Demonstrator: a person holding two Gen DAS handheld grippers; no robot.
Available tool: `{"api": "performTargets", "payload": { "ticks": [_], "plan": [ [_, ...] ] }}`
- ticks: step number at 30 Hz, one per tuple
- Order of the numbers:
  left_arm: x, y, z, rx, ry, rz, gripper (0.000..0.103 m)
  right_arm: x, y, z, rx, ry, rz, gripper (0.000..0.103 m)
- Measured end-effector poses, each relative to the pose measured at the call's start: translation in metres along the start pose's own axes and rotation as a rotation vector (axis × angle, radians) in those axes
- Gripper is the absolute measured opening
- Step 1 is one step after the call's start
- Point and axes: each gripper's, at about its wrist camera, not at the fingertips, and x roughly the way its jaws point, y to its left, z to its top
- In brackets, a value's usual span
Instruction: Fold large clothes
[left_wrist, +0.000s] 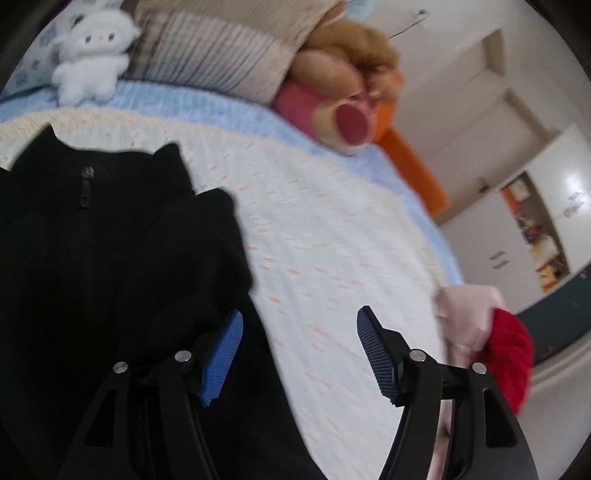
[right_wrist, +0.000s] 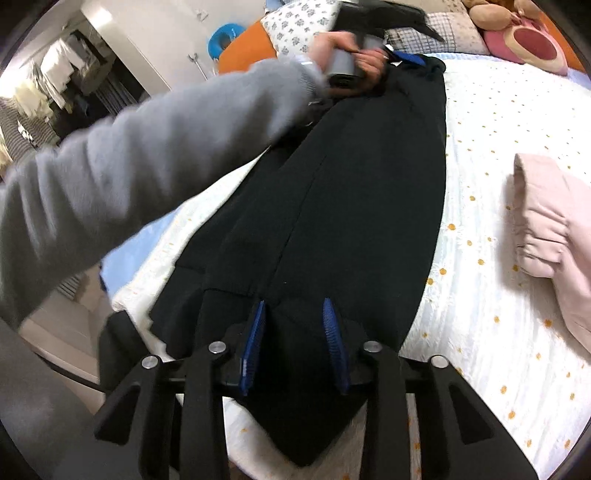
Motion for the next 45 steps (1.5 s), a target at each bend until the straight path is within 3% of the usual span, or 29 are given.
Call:
{"api": "performTargets", "payload": {
  "ticks": [5,7,10,13,16,19,20,23,30,31,35,40,42,45],
  "plan": [
    [-0.096,-0.028,-0.049,0.049,-0.014,-0.073,0.076,-0.028,0.004,0.020,-0.044,-0.068,-0.032,0.035],
    [-0.135,-0.027,-0.088,0.033,-0.015,-0.114,0.076,-0.030,0.005,0.034,-0.070,-0.095,-0.055,0.034],
    [-0.171,-0.020,-0.153,0.031,0.021,-0.120,0.075,-0.020,0.007,0.060,-0.117,-0.122,-0.075,0.031],
    [-0.190,-0.012,-0.214,0.044,0.066,-0.059,0.071,-0.006,0.005,0.082,-0.131,-0.104,-0.065,0.024],
    [-0.190,-0.002,-0.253,0.048,0.129,-0.002,0.067,0.016,-0.001,0.089,-0.118,-0.042,-0.045,0.019],
    [-0.165,0.011,-0.288,0.095,0.228,0.142,0.059,0.050,-0.010,0.078,-0.128,0.063,-0.091,0.017],
    [-0.164,0.011,-0.294,0.122,0.197,0.150,0.059,0.060,-0.011,0.074,-0.144,0.084,-0.119,0.017],
    [-0.163,-0.003,-0.296,0.198,0.202,0.222,0.059,0.064,-0.004,0.071,-0.190,0.073,-0.147,0.017],
    [-0.200,-0.062,-0.331,0.365,0.221,0.361,0.063,0.010,0.033,0.059,-0.253,0.035,-0.041,0.020],
    [-0.205,-0.072,-0.338,0.376,0.240,0.363,0.070,0.005,0.038,0.053,-0.265,0.044,-0.021,0.021],
    [-0.217,-0.094,-0.376,0.384,0.372,0.402,0.072,-0.002,0.054,0.024,-0.302,0.119,0.029,0.021],
    [-0.193,-0.073,-0.408,0.341,0.532,0.503,0.072,0.035,0.036,0.003,-0.301,0.250,-0.049,0.017],
    [-0.193,-0.063,-0.408,0.308,0.555,0.502,0.072,0.033,0.033,0.008,-0.280,0.260,-0.014,0.018],
    [-0.219,-0.061,-0.383,0.211,0.521,0.373,0.072,0.016,0.022,0.036,-0.200,0.250,0.111,0.026]
  ]
}}
